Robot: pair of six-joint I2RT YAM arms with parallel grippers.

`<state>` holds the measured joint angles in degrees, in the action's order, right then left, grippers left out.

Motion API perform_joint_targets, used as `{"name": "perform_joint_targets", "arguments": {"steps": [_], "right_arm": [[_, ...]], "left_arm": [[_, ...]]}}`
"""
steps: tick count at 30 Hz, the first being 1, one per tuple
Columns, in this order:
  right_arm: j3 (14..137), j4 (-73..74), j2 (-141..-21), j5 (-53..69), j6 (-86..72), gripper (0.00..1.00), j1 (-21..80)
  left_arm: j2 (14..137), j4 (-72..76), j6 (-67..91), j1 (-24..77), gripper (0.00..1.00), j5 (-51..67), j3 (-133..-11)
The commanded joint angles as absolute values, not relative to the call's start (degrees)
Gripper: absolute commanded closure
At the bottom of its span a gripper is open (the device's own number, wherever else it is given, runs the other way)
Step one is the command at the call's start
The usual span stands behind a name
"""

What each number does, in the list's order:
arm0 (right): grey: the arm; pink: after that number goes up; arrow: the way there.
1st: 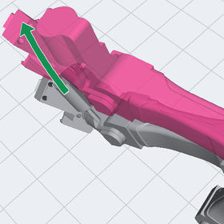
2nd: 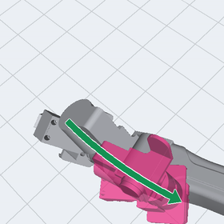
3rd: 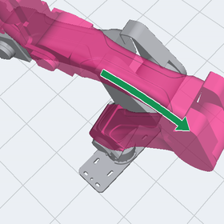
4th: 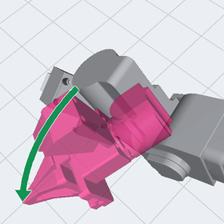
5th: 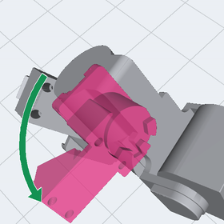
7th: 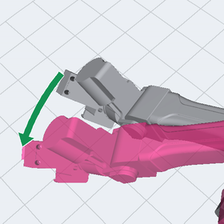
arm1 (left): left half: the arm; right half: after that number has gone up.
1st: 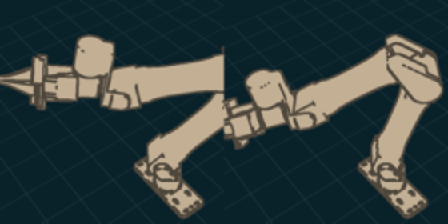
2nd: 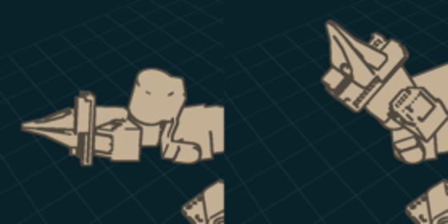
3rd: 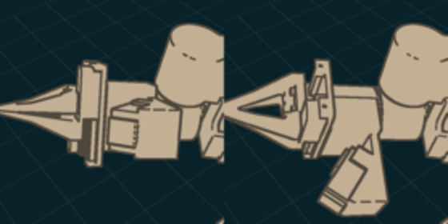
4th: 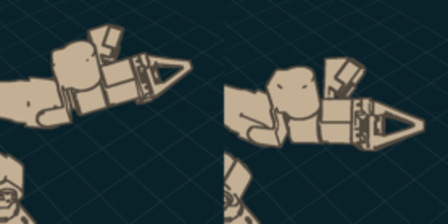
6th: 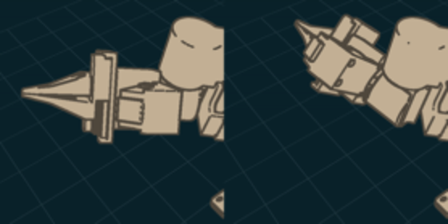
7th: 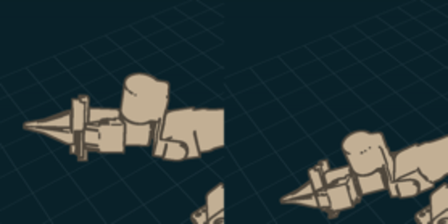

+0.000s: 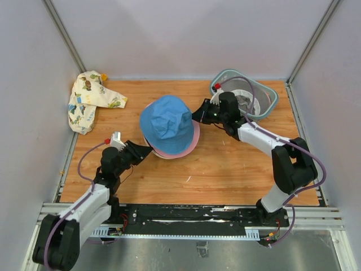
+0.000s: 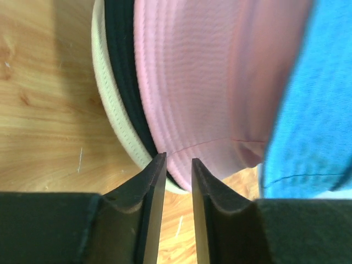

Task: Stack the hats
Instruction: Stack the hat on the hat.

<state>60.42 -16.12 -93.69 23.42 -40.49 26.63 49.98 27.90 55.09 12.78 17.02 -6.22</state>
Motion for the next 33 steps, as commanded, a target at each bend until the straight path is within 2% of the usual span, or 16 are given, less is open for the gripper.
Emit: {"name": "perform_joint_targets", "arguments": {"steps": [1, 4, 7, 11, 18, 23, 33], "right_arm": [[63.4, -13.7, -93.9, 22.8, -38.4, 0.89, 25.5], [64.6, -13.1, -93.7, 23.8, -38.2, 0.81, 24.7], [63.6, -13.4, -91.8, 24.0, -38.4, 0.69, 24.0], [60.2, -16.0, -88.7, 24.7, -39.7, 0.58, 22.9], [55.4, -20.8, -85.3, 26.7, -42.7, 0.50, 21.1], [52.4, -28.0, -86.1, 30.8, -47.1, 0.49, 19.5], [50.1, -42.9, -91.4, 37.5, -54.4, 0.46, 18.4]], "left_arm": [[39.0, 19.1, 56.2, 13.0, 0.66, 8.1, -6.5], [32.5, 14.5, 57.3, 13.0, 0.56, 3.5, -7.1], [29.4, 12.1, 57.1, 13.0, 0.48, 0.6, -9.1], [30.3, 10.7, 56.5, 12.7, 0.44, -0.4, -12.4], [28.2, 11.2, 57.8, 9.3, 0.42, 0.4, -13.4], [27.7, 17.8, 60.4, 4.5, 0.39, 5.7, -11.6], [41.3, 50.5, 69.1, -0.8, 0.33, 19.9, -4.6]]}}
